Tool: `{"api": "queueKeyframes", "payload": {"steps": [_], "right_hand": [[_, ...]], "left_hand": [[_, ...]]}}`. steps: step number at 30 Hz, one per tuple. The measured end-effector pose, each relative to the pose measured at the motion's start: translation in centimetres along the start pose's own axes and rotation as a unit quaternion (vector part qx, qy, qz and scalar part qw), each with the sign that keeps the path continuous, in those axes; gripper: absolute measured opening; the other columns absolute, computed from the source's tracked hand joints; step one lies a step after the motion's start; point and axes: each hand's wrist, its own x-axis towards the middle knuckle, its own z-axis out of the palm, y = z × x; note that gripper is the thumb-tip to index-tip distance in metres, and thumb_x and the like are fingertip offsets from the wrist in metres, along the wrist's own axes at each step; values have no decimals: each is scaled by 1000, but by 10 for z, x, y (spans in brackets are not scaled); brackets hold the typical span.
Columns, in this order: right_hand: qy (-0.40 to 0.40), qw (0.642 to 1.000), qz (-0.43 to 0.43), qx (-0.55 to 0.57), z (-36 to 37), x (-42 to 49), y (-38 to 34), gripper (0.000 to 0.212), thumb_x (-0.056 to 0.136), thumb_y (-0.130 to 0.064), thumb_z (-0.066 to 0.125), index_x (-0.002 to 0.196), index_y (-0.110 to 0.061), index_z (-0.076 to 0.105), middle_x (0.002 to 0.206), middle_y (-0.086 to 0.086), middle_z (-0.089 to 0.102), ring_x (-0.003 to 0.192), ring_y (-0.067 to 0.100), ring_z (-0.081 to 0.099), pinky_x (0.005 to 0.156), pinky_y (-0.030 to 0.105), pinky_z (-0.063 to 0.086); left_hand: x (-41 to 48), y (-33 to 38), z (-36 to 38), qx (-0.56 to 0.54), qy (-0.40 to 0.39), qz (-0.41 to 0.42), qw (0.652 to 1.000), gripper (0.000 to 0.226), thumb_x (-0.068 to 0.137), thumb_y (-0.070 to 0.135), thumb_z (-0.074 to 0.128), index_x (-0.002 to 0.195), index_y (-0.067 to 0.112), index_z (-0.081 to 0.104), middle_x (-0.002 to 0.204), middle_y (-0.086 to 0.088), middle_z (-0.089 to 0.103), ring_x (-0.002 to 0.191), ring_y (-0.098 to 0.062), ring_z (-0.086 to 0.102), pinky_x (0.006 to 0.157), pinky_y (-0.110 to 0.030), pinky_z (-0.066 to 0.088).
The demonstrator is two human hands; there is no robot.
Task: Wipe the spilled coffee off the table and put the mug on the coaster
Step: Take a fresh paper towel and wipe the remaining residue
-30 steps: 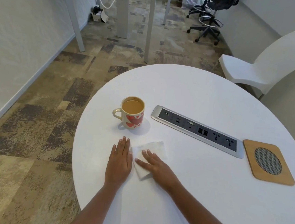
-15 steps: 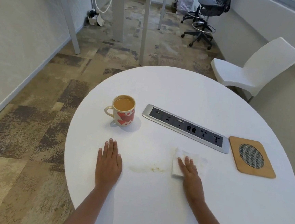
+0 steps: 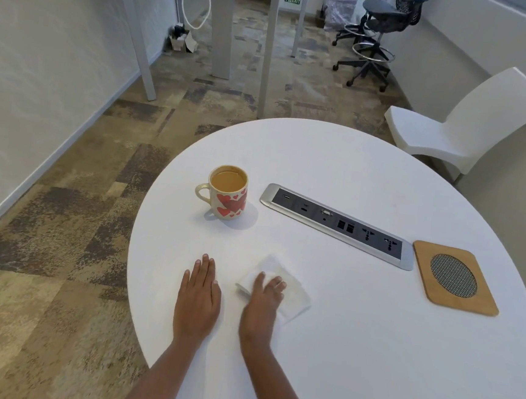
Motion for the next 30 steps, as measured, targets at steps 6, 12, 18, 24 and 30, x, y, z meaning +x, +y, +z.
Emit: {"api": "queueKeyframes", "payload": {"steps": [6,12,18,24,30], "right_hand": [[-93,986,-128,-56,24,-16,-26,48,104,-17,21,149,-11,8,156,26,-8,146,35,-10,122,38,-1],[-156,929,-278,-190,-1,-12,9,48,102,-8,19,149,-12,7,156,24,-5,146,37,-3,121,37,1],[-201,885,-345,-238,-41,0,39,47,103,-10,22,149,-19,15,159,12,0,148,22,2,118,29,14],[-174,905,-282,-265,-79,2,85,51,101,-8,24,149,-20,10,159,9,-2,148,18,2,117,22,12],[-57,970,-114,-209,-98,-11,131,56,100,-4,25,150,-22,7,160,5,0,148,20,4,115,27,21]], "left_hand": [[-6,-10,4,-148,10,-73,986,62,87,24,10,142,5,31,152,-7,31,143,-17,24,118,-26,7],[-14,-11,2,-146,7,-64,987,43,98,7,33,141,4,32,151,-10,33,143,-21,26,118,-32,12],[-28,-5,4,-74,7,-33,997,46,96,3,40,141,2,32,151,-15,29,142,-29,26,118,-36,14],[-40,2,-2,-6,-2,-16,1000,45,94,12,31,135,-3,42,145,-18,41,134,-33,41,112,-43,31],[-46,11,-13,80,-38,-7,996,52,83,17,29,113,-7,64,119,-22,65,106,-35,66,83,-52,53]]}}
